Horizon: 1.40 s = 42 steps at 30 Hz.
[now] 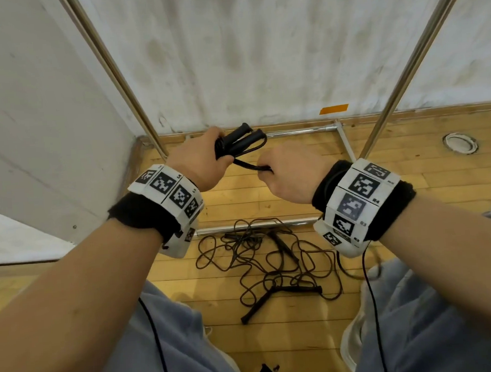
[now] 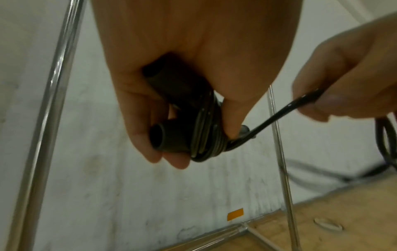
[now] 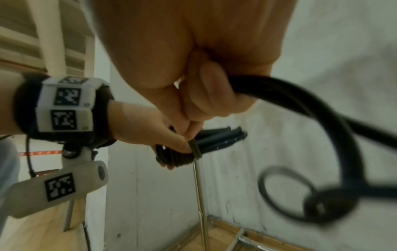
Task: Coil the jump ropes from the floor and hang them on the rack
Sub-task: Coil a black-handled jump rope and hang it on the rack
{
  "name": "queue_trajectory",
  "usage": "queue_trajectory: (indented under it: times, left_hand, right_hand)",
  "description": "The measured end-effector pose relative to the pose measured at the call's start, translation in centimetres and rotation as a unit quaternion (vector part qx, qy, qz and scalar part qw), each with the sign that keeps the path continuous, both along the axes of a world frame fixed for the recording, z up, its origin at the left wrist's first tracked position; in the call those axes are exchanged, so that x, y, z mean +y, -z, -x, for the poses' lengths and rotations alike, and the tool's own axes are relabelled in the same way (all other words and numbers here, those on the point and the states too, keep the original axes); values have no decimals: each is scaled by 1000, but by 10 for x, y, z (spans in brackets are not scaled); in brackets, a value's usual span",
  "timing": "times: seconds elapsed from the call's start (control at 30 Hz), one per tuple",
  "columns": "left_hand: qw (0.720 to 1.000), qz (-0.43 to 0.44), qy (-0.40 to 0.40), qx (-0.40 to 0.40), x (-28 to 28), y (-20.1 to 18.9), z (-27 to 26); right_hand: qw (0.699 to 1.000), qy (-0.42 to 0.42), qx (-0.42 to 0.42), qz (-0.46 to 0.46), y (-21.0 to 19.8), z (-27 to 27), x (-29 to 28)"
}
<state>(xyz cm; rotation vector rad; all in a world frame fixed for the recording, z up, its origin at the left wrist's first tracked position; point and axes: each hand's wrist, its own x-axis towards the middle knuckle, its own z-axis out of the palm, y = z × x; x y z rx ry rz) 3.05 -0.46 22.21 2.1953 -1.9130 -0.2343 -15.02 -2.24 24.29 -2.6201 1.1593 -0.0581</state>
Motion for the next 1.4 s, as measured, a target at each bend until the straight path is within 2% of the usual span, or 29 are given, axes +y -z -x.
queue_trajectory:
  times: [0.17,0.27,0.4,0.53,0.7,0.77,0.83,0.9,0.97,1.03,1.17,1.3,1.4]
  left_hand:
    - [994,-86,28,-53,5,7,14]
    - [987,-133,83,-29,7,6,25]
    - [978,-152,146,0,14,0,35]
    - [976,-135,170,30,22,-1,43]
    - [987,-58,152,6,27,-3,44]
    - [987,-42,153,-29,27,-6,44]
    - [985,-35,146,-85,26,-9,43]
    - [982,-37,125,-137,24,-11,44]
    - [978,-49,117,-164,23,-10,48]
    - [975,-62,135,-168,23,-10,51]
    - [973,-75,200,-83,24,-17,44]
    - [977,-31,210,7,28,-27,37]
    - [970,3,178,166,33,-36,37]
  right_hand:
    - [999,-18,14,48,-7,10,-4]
    - [998,-21,-3,51,-8,15,-8]
    - [999,19,-47,17,-8,20,-15]
    - [995,56,-78,-22,-9,23,-23]
    - [982,101,-139,-81,-10,23,-31]
    - [975,116,-157,-104,-12,25,-35]
    - [978,117,-137,-106,-14,27,-37]
    - [987,113,-74,-83,-14,27,-37]
    - [993,102,0,-56,-13,26,-36]
    - [994,90,31,-54,-13,25,-36]
    - [986,81,-18,-145,-14,34,-41]
    - [964,55,-79,-249,-18,42,-46]
    - [945,43,-140,-291,-22,45,-43]
